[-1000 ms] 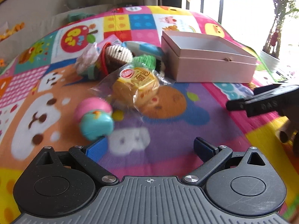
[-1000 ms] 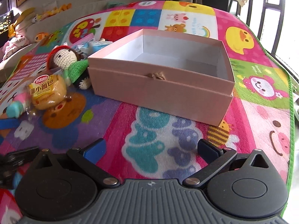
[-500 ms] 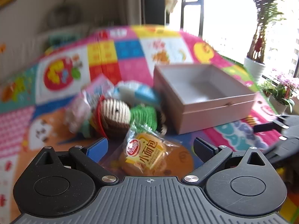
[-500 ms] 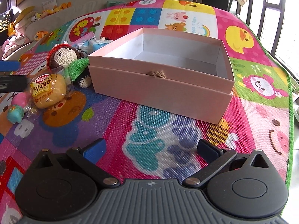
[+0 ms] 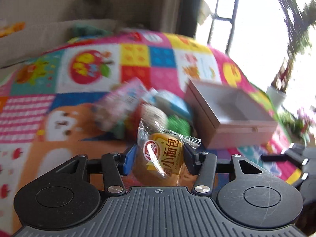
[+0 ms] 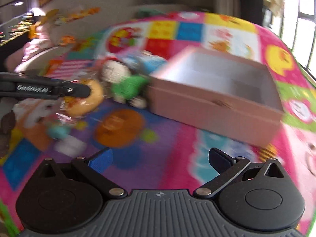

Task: Organize objects
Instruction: 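Grasp the packaged bread roll with left tool while right tool grasps pink pig toy, then carry bread roll into pink box with left tool while right tool drops pig inside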

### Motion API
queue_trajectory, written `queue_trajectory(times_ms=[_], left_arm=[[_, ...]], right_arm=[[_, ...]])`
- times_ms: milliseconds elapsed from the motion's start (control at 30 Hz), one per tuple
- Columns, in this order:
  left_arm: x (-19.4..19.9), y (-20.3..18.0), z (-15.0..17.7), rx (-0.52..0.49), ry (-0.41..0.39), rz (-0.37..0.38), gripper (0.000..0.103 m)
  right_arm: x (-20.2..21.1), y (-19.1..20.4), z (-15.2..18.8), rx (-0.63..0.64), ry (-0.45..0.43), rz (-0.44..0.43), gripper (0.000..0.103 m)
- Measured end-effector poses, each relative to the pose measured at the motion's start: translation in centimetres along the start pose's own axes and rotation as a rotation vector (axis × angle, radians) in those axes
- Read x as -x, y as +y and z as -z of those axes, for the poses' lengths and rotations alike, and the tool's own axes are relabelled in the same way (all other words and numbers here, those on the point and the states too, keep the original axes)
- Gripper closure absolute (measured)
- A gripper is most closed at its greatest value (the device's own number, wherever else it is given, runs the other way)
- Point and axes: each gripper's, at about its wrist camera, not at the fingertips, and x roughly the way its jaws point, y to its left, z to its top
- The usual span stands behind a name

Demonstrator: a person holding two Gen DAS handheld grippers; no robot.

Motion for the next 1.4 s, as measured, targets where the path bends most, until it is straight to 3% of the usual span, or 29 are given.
queue_trajectory(times_ms=[133,267,333,500,533,600,833,1067,1233,1400], left_arm=[[3.0,3.5,-0.4,0.106,-0.035,-0.049,0.047],[4.5,5.4,0.6,0.157,-0.061,-0.078,0.047],[4.9,6.0,1.2,0.18,-0.064,-0.074,0.047],[5.6,6.3,2.3,0.203,-0.069,-0.064,0.047],[5.6,6.3,2.5,0.207,-0.069,-0.058,0.047],[5.6,6.1,2.8,0.212,-0.065,-0.046,0.048],[3.9,3.3,3.4,0.179,-0.006,0.01,0.048],[1.0,-2.4,2.1,0.083,0.062,0.066,0.048],[-1.2,-8.0,-1.5,-0.046,0.06,0.109,0.048],[-6.1,-13.2,-6.9,-0.096,0.019,0.17,0.048]], right_arm=[[-1.7,5.4,-1.9,0.081,0.025,-0.112,0.0],[-4.3,10.4,-3.1,0.198,0.056,-0.153,0.019],[-5.5,12.0,-3.5,0.221,0.075,-0.153,0.023],[-7.8,13.3,-4.3,0.233,0.125,-0.142,0.042],[-7.9,13.2,-4.3,0.233,0.135,-0.138,0.051],[-7.7,12.7,-4.4,0.219,0.154,-0.149,0.055],[-2.5,6.0,-3.3,0.125,0.14,-0.09,0.056],[5.4,-3.4,-2.0,0.003,-0.024,0.112,0.056],[11.0,-10.1,-0.8,-0.133,-0.169,0.208,0.056],[12.5,-15.3,-0.1,-0.249,-0.244,0.284,0.056]])
